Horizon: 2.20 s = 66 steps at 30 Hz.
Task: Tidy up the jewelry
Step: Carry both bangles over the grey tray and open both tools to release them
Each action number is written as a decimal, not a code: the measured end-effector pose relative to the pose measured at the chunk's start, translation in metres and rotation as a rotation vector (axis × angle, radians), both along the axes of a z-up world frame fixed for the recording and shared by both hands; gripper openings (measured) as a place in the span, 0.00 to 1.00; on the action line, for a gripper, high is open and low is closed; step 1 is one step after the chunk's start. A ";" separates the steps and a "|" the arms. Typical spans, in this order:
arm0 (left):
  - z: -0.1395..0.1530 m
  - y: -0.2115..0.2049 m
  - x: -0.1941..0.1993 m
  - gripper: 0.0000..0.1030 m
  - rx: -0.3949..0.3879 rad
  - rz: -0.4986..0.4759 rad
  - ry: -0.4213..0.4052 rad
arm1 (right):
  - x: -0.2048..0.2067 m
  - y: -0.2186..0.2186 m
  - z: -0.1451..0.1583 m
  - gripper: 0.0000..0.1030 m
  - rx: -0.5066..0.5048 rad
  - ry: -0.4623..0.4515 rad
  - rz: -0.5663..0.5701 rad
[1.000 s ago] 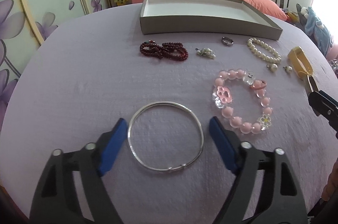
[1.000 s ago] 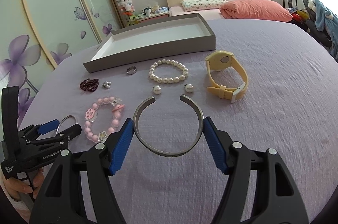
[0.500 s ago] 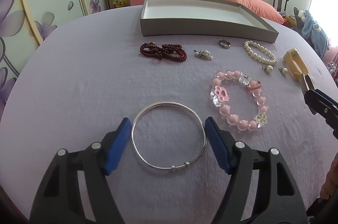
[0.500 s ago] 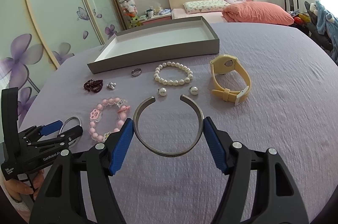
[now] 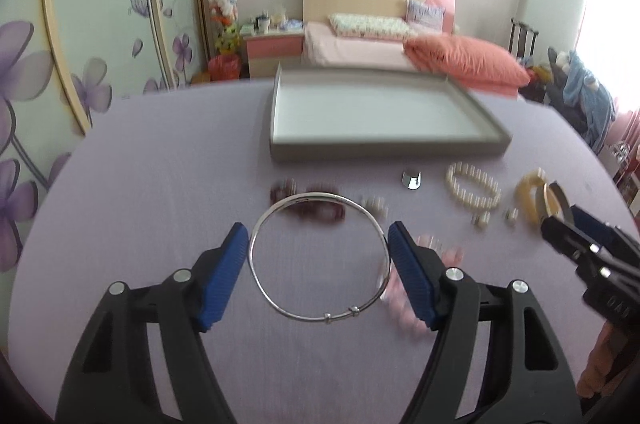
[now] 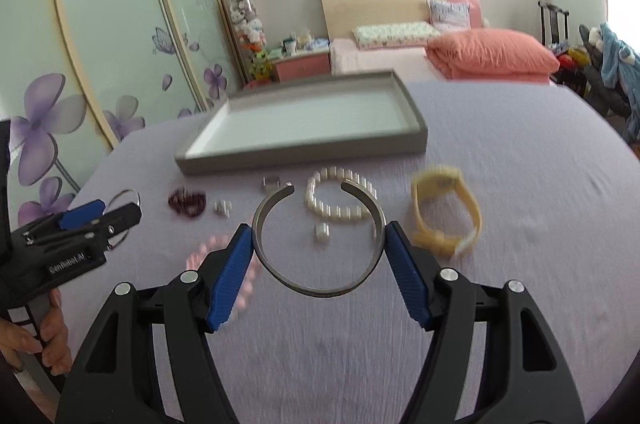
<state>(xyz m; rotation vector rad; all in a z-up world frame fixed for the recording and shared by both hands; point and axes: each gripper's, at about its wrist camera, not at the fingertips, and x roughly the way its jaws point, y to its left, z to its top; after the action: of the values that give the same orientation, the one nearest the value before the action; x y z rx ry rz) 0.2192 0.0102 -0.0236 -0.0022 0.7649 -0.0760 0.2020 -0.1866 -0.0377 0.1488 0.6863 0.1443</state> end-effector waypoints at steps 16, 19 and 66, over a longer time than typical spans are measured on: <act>0.022 -0.011 0.170 0.68 -0.040 0.040 0.006 | 0.191 0.009 0.024 0.65 0.044 0.123 -0.082; 0.009 -0.015 0.207 0.68 -0.018 0.044 0.050 | 0.227 0.006 0.002 0.66 0.056 0.201 -0.112; 0.015 0.040 0.004 0.90 -0.002 0.127 -0.112 | 0.055 -0.072 -0.018 0.76 -0.041 0.121 -0.144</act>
<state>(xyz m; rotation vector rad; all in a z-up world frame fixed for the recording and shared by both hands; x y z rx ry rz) 0.2229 0.0498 -0.0087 -0.0484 0.6510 0.0438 0.2573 -0.2583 -0.0554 0.1682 0.7955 -0.0165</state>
